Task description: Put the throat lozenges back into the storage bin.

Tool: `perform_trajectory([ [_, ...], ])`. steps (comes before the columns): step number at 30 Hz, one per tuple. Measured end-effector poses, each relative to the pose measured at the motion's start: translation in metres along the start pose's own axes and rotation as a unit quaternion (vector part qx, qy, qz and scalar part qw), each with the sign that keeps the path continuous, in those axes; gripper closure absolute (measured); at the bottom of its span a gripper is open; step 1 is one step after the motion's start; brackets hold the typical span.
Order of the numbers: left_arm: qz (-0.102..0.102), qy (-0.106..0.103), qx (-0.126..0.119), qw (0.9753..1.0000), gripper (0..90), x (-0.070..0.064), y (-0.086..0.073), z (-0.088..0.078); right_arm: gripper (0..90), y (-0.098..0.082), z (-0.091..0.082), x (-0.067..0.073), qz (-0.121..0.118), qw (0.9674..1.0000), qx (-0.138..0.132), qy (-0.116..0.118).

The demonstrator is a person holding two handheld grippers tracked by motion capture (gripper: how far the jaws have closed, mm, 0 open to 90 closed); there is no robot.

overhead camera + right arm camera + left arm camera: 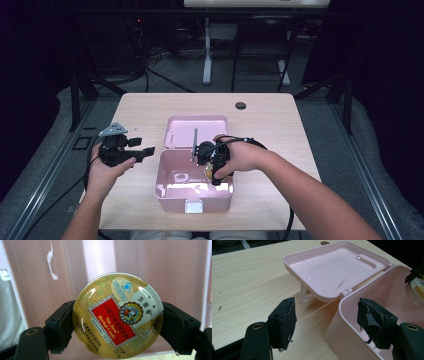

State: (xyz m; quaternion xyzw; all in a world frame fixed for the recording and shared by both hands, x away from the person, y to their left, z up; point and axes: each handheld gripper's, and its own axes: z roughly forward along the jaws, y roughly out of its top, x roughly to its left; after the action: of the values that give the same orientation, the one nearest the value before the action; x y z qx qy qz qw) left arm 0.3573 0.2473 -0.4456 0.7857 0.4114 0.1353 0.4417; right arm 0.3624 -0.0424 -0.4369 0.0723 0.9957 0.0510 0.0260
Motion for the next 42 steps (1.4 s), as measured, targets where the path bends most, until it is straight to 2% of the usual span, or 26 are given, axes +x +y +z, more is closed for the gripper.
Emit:
perform_trajectory([
  [13,0.001,0.001,0.001,1.0000,31.3,0.000,0.000,0.001,19.6,-0.004,0.016,-0.001,0.008,0.9999,0.001,0.006],
  [22,-0.001,0.000,0.002,1.0000,31.4,0.000,-0.001,0.002,19.6,-0.006,0.017,-0.003,0.010,0.9999,-0.003,0.002],
  [35,0.000,0.001,0.003,1.0000,31.3,0.000,-0.001,0.002,19.6,-0.008,0.029,-0.003,0.013,0.9999,0.001,0.003],
  [42,0.001,0.001,0.003,1.0000,31.3,0.000,-0.001,0.002,19.6,-0.009,0.030,-0.004,0.017,0.9998,-0.007,0.004],
])
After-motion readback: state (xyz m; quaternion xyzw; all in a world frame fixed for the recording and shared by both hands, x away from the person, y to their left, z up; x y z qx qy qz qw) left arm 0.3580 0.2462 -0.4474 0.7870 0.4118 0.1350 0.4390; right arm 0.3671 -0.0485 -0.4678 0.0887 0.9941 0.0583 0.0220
